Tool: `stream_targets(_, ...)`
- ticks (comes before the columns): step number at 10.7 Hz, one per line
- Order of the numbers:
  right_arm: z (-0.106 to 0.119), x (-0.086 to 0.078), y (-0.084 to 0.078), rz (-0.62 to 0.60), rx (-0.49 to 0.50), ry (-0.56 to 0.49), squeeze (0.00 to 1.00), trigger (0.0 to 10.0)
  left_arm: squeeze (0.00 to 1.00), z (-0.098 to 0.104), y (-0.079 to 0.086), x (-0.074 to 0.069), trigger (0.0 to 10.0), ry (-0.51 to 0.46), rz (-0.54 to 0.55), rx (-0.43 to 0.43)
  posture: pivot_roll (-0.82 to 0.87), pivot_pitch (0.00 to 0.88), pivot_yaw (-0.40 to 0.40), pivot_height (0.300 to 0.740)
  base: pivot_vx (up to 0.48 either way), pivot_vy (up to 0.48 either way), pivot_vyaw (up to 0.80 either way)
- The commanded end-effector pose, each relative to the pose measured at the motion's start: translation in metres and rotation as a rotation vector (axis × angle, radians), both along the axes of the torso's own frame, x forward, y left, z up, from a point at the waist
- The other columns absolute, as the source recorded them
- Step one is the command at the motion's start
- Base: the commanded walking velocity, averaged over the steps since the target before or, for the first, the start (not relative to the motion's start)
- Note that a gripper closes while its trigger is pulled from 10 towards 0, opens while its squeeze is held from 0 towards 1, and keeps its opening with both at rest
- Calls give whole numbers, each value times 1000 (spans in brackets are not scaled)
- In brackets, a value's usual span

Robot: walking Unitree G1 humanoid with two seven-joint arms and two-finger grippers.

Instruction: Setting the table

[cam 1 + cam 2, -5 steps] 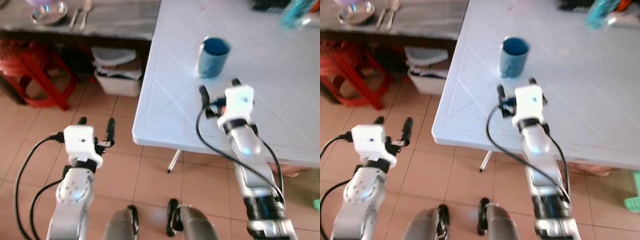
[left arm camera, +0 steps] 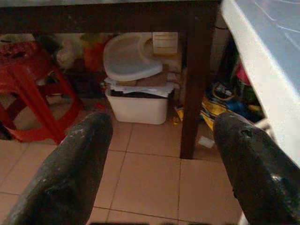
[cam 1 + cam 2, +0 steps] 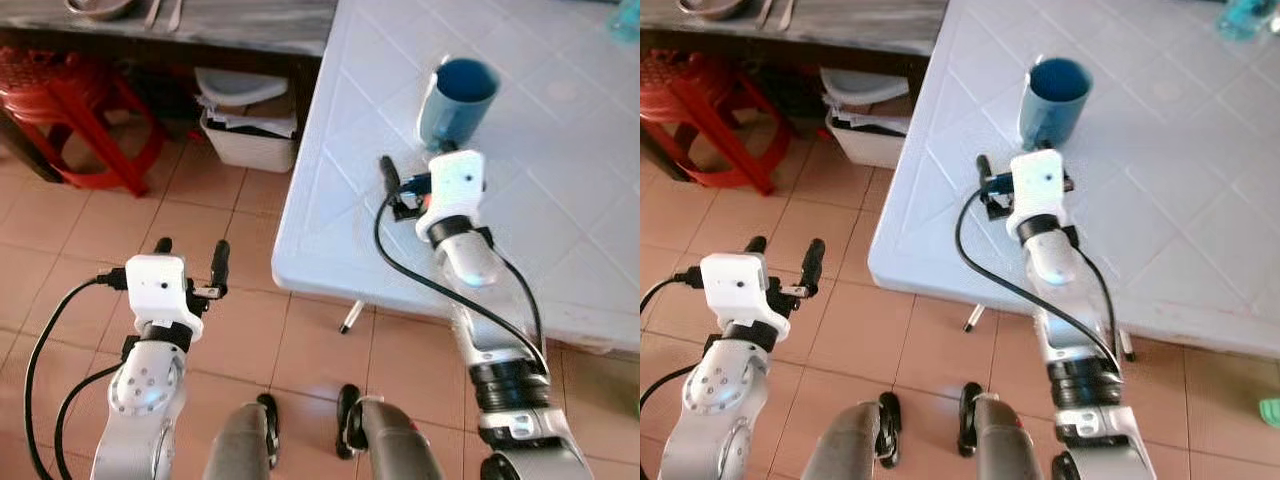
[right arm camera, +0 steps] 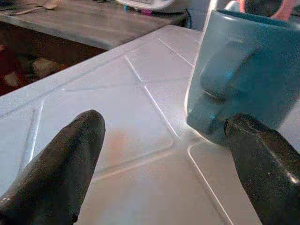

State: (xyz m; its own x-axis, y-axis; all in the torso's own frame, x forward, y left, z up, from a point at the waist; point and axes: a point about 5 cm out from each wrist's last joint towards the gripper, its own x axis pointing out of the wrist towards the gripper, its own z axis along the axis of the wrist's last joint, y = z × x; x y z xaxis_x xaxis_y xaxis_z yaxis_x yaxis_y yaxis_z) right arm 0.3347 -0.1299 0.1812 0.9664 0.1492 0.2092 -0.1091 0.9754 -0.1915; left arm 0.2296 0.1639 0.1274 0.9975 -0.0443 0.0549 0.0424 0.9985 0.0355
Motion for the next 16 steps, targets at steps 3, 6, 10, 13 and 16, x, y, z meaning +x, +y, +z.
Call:
stream_targets(3, 7, 10, -12, -84, -6, -26, 0, 10000, 0, 0, 0, -5, 10000, 27, -12, -6, 90, 317, 20, 740, 0, 0, 0)
stream_targets(6, 23, 28, -25, -125, -26, -64, 0, 10000, 0, 0, -2, -4, 10000, 34, -29, -10, 88, 321, 21, 740, 0, 0, 0)
stream_targets(10, 33, 35, -35, -177, -48, -109, 0, 10000, 0, 1, -1, -4, 10000, 36, -26, -7, 94, 316, 17, 740, 0, 0, 0)
stream_targets(13, 32, 36, -38, -190, -45, -121, 0, 0, 0, 0, -2, -3, 10000, 37, -33, -5, 90, 309, 20, 740, 0, 0, 0)
stream_targets(16, 33, 38, -42, -216, -50, -131, 0, 0, 0, 0, -1, -2, 10000, 36, -31, -3, 93, 307, 18, 740, 0, 0, 0)
